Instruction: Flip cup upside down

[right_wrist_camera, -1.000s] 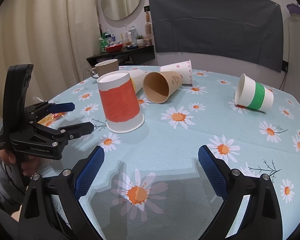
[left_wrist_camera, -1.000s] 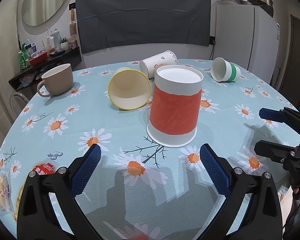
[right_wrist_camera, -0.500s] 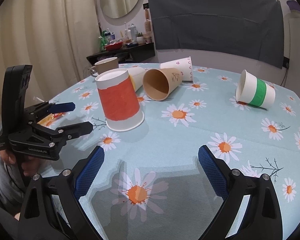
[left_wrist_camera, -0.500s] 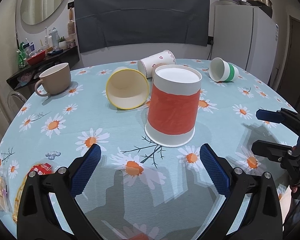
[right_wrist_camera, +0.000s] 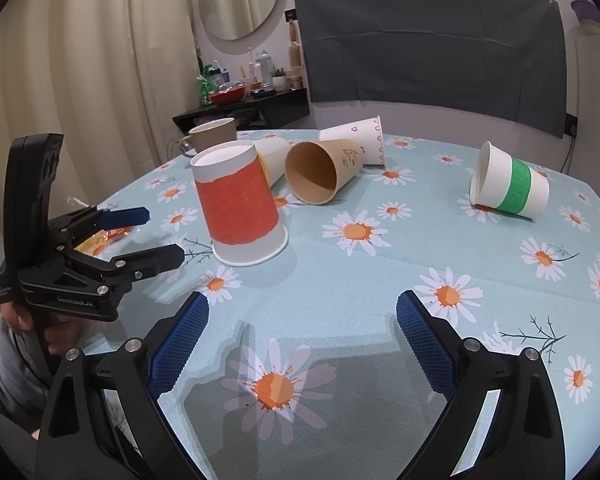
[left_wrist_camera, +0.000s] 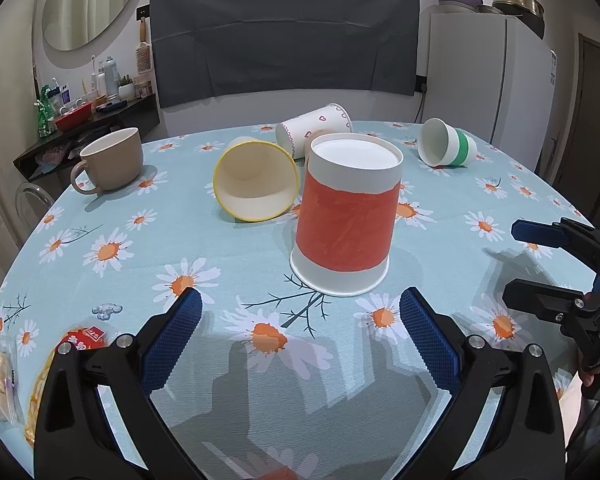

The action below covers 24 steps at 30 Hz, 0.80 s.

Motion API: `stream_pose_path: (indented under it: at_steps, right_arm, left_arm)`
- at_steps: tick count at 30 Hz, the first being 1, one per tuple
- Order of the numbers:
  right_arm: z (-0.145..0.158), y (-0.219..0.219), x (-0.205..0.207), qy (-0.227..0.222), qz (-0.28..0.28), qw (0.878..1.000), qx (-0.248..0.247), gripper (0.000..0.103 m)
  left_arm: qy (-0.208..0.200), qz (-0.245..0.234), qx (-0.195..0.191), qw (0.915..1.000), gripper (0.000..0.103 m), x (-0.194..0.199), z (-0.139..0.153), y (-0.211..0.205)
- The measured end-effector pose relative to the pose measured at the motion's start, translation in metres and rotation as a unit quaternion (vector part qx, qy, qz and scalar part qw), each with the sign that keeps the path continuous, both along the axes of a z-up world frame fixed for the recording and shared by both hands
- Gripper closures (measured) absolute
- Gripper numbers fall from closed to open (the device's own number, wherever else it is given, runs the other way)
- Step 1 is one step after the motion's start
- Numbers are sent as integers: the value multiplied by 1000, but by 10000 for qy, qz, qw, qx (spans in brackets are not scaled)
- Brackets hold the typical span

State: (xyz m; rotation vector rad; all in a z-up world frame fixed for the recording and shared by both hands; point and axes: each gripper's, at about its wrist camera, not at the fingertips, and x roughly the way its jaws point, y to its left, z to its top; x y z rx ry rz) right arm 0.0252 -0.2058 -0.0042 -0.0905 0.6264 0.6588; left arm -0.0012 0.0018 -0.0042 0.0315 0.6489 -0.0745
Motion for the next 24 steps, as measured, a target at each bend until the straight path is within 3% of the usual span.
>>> stream_pose_path:
  at_steps: [24]
  right_arm:
    - [1, -1, -1, -46, -18, 10000, 27, 11]
  left_arm:
    - [-8, -23, 9, 10000, 6, 0, 1, -1]
